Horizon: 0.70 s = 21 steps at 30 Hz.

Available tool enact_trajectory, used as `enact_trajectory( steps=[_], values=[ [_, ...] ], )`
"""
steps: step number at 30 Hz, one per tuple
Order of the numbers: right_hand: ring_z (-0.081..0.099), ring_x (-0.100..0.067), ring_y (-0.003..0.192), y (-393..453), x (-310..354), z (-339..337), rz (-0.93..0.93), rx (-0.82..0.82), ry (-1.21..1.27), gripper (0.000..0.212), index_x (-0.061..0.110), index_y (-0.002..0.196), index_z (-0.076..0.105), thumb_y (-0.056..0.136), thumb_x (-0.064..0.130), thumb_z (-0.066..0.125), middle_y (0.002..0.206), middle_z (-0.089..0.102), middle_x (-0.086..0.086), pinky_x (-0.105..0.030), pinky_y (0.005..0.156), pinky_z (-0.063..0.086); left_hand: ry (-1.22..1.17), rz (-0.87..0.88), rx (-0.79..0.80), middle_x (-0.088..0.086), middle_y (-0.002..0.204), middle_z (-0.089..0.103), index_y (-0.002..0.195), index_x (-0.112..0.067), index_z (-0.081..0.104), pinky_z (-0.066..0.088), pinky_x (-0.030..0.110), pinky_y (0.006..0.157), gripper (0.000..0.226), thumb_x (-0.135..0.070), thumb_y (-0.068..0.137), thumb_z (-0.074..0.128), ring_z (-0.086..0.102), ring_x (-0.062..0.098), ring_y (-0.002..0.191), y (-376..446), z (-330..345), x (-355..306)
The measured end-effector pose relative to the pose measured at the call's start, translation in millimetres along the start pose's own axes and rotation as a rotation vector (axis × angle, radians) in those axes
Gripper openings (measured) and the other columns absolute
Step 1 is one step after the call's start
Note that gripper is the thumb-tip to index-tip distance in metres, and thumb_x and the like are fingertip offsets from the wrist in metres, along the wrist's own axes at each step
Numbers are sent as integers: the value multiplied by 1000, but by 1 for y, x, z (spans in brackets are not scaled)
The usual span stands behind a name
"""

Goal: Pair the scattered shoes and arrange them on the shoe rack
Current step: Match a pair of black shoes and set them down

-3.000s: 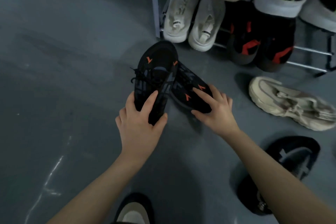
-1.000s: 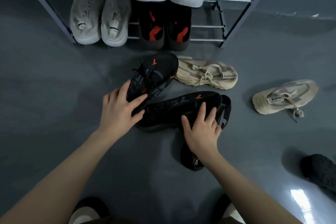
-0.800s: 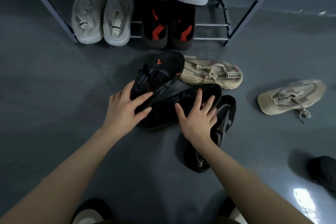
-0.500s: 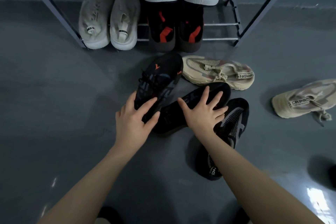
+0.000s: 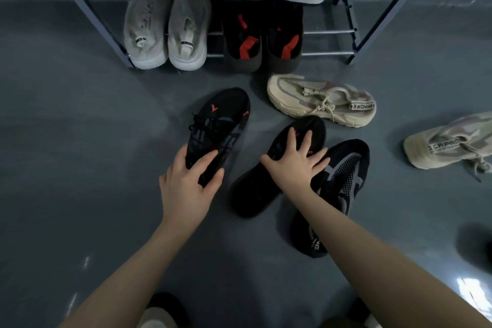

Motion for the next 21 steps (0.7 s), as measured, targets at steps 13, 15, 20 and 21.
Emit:
enact_trajectory(
  steps=[13,15,20,21],
  values=[
    [3,-33,144,-72,19,15,-435,124,-41,78,43,146,16,81,59,56,158,-2,-3,-51,114,8,107,-61,310,18,153,0,144,-47,2,25,50,108,81,-54,83,55,20,39,135,-63,43,15],
    [8,-32,143,-99,7,14,-396,78,-20,79,43,146,14,81,64,52,158,-1,-6,-49,113,11,178,-47,320,21,152,-3,143,-47,-3,27,50,106,91,-58,78,59,23,43,133,-63,46,15],
    [9,-33,142,-137,-9,27,-375,96,-27,92,46,146,3,73,75,51,157,-9,-9,-45,114,16,227,-34,330,22,151,-5,143,-49,-3,29,52,105,91,-55,78,62,24,47,129,-59,52,20],
    [11,-34,142,-141,-10,31,-382,96,-54,95,45,146,3,71,75,54,157,-12,-11,-45,114,16,209,-24,324,22,151,-2,143,-49,1,30,51,104,88,-53,80,61,24,46,128,-59,51,20]
  ],
)
Point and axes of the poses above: each hand's wrist, its own y-axis towards the middle knuckle, its own z-axis out of the palm, x = y × z, the point moved 10 cm from there along y, towards the middle knuckle
